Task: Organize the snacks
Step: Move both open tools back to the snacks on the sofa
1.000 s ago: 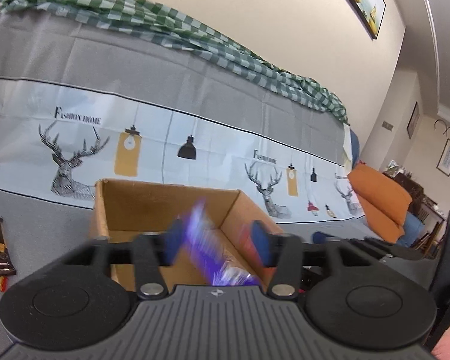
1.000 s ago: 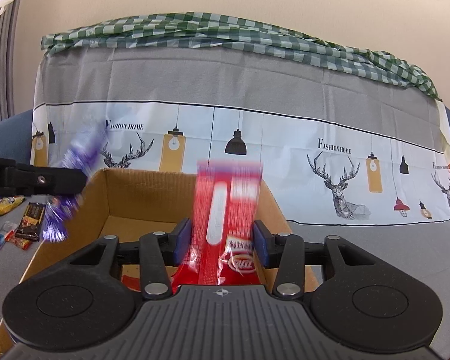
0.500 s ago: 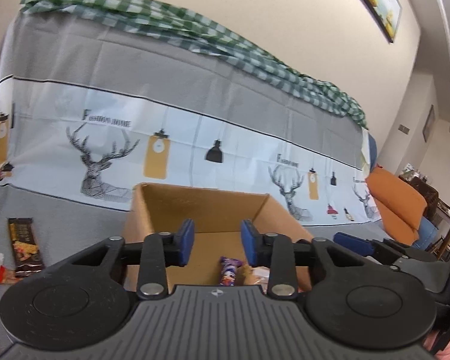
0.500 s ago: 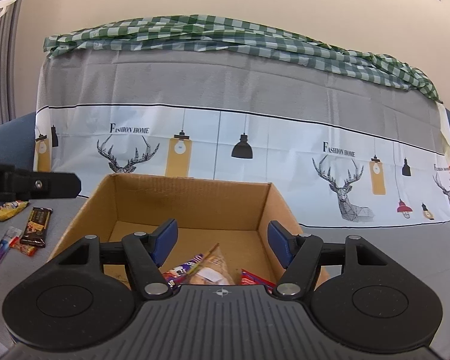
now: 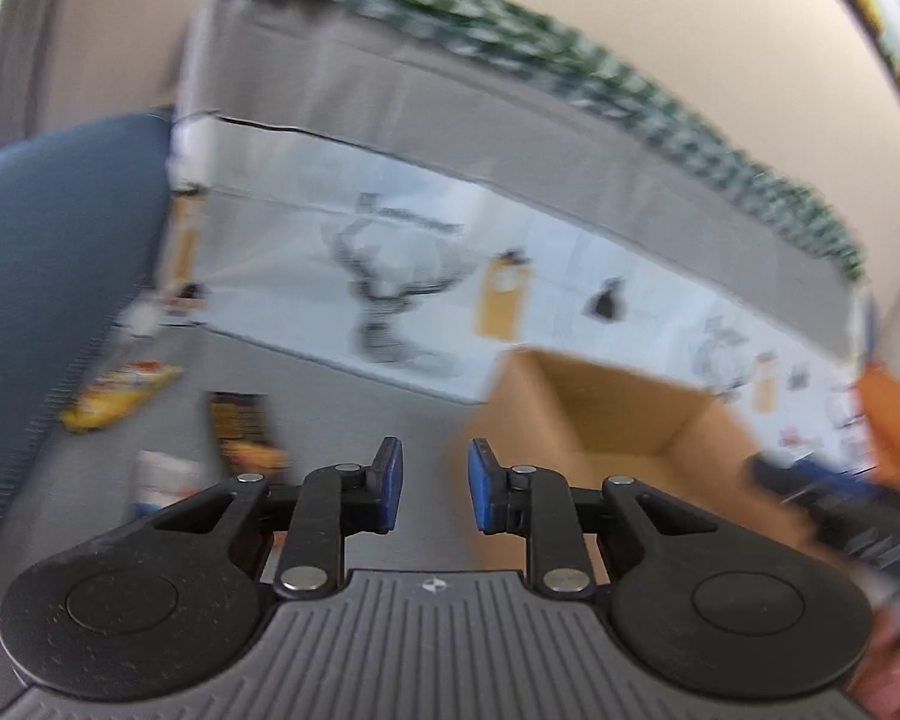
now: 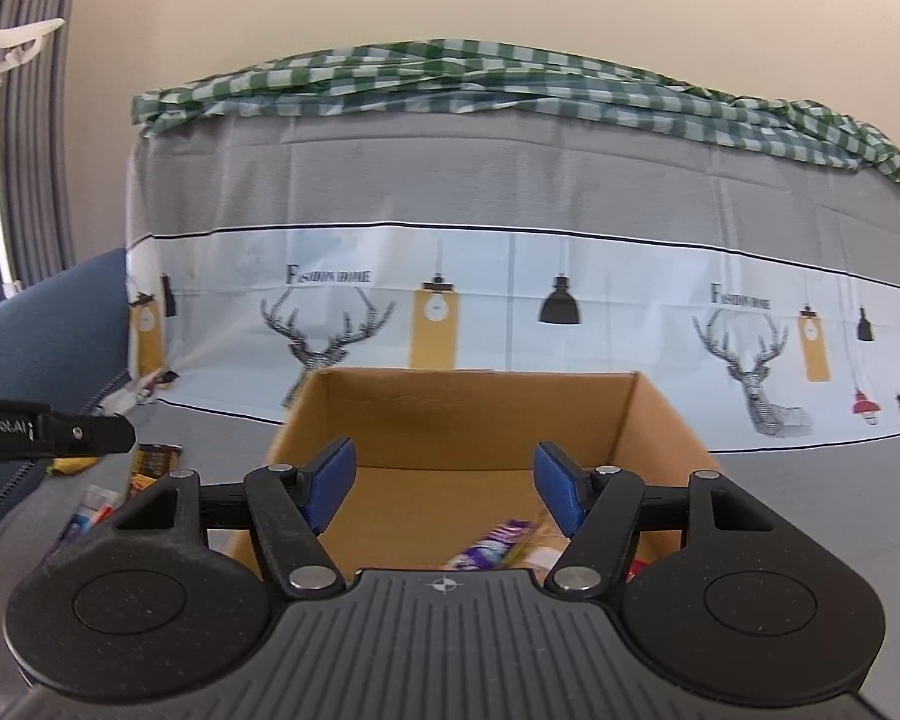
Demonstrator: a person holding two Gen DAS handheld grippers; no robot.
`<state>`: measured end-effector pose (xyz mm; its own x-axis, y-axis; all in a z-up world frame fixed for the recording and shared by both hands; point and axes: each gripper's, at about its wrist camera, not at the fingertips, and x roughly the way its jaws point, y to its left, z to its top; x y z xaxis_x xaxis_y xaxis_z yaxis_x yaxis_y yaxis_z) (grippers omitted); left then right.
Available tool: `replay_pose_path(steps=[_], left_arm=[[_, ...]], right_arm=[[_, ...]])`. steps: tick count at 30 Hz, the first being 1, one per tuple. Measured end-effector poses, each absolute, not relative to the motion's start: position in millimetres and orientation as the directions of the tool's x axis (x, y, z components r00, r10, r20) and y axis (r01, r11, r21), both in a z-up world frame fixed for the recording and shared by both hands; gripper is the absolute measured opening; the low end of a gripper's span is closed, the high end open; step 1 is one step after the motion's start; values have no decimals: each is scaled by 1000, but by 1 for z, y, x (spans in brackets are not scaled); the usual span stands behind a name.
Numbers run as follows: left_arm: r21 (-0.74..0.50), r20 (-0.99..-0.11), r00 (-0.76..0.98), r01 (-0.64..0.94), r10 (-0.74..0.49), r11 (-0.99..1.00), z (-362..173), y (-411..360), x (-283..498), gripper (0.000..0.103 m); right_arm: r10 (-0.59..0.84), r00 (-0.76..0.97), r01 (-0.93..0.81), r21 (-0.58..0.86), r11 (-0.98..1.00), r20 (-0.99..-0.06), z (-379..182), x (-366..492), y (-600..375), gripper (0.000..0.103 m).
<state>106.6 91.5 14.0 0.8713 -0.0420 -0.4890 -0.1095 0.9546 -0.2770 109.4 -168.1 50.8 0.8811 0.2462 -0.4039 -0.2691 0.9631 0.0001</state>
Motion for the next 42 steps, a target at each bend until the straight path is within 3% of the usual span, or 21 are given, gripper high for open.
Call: replay_pose_path(steps=[2,6,10,17,22,23,24,27,32,42], left_arm=[[-231,-521,853,-192,45,954,-1,107,103,29],[-202,-609,772,-373,182,905,-34,143,101,60],[-136,-713,658,-467,241,874,-55,160,113,64],[-84,-755,607,-464,248,882,-68,156,122,66],[-61,-767,589,-463,255,884,-75,153,127,63],[-58,-765,590,-463,258,885,-76,153,128,55],[-51,-762,590,-466,267,883,-76,153,128,39],[-64,-756,599,-468,263,882,-76,157,126,25],[-123,-741,616,-518,269,847,-72,167,120,23],[-283,-689,687,-547,230,788,-59,183,96,23]], right_arm=[[263,878,-285,5,959,-400,51,107,-161,67],[296,868,-321,3,947,-399,50,102,-149,67],[331,858,-367,-16,930,-393,50,99,-137,67],[431,815,-475,-20,880,-387,54,96,-122,67],[488,772,-519,40,854,-408,65,104,-105,67],[500,761,-524,64,849,-413,69,108,-99,67],[513,750,-530,85,844,-418,72,113,-92,67],[557,711,-563,129,817,-430,79,129,-66,67],[569,640,-593,140,793,-516,67,166,-7,68],[410,547,-497,112,861,-730,-31,236,87,75]])
